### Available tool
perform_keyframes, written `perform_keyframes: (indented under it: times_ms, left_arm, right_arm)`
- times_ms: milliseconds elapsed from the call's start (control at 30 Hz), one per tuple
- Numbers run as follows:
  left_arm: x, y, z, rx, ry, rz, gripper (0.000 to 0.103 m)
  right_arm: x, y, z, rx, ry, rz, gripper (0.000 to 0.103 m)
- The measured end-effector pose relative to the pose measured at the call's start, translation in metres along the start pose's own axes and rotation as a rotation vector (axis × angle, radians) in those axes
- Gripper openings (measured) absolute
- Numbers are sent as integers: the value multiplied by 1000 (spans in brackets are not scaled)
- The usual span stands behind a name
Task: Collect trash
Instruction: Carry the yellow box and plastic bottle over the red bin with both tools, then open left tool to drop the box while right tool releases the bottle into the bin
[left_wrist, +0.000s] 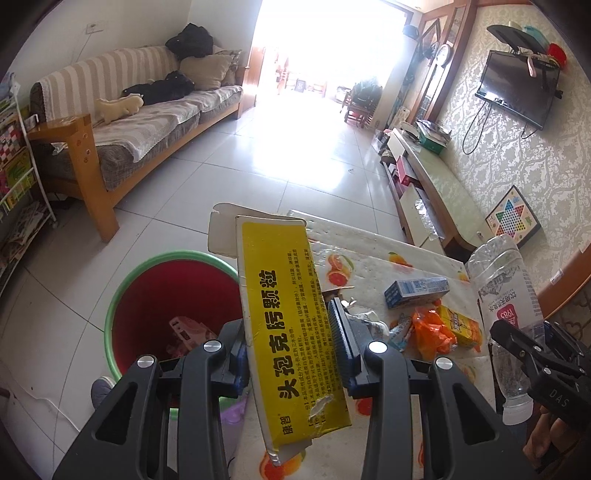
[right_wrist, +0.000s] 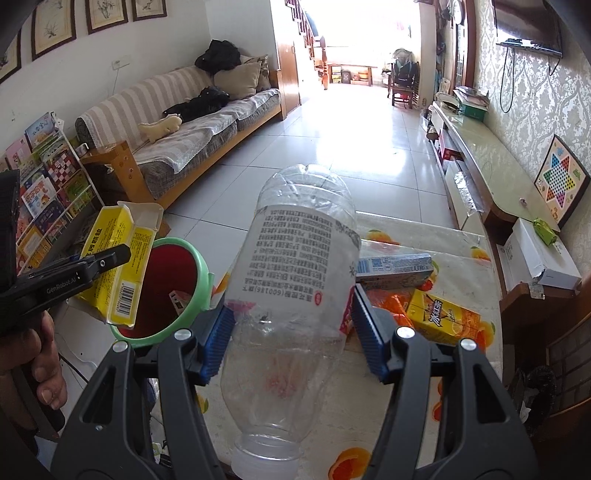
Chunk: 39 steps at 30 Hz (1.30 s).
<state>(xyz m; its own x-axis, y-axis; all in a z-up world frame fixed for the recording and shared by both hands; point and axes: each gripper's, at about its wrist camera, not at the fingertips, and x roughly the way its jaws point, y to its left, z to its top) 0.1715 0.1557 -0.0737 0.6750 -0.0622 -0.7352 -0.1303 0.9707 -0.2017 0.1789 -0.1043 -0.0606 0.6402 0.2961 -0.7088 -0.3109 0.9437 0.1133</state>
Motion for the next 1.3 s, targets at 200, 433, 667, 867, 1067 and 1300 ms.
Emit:
perform_keyframes:
  times_ms: [200, 433, 667, 867, 1067, 1300]
  left_arm:
    - [10, 43, 6, -22, 15, 69, 35]
    - [25, 79, 12, -39, 44, 114, 35]
    - [38, 97, 11, -69, 67, 144, 69]
    - [28, 108, 11, -85, 39, 160, 85]
    - [15, 127, 0, -120, 24, 191, 94]
    - [4, 152, -5, -146, 13, 245, 95]
  right_arm:
    - [17, 36, 11, -45, 5, 54, 59]
    - [38, 69, 20, -74, 12, 97, 59]
    - [57, 89, 25, -88, 28, 116, 59]
    - [72, 102, 25, -101, 48, 138, 59]
    - [85, 127, 26, -141, 56, 188, 60]
    - [105, 168, 31, -191, 75, 247, 60]
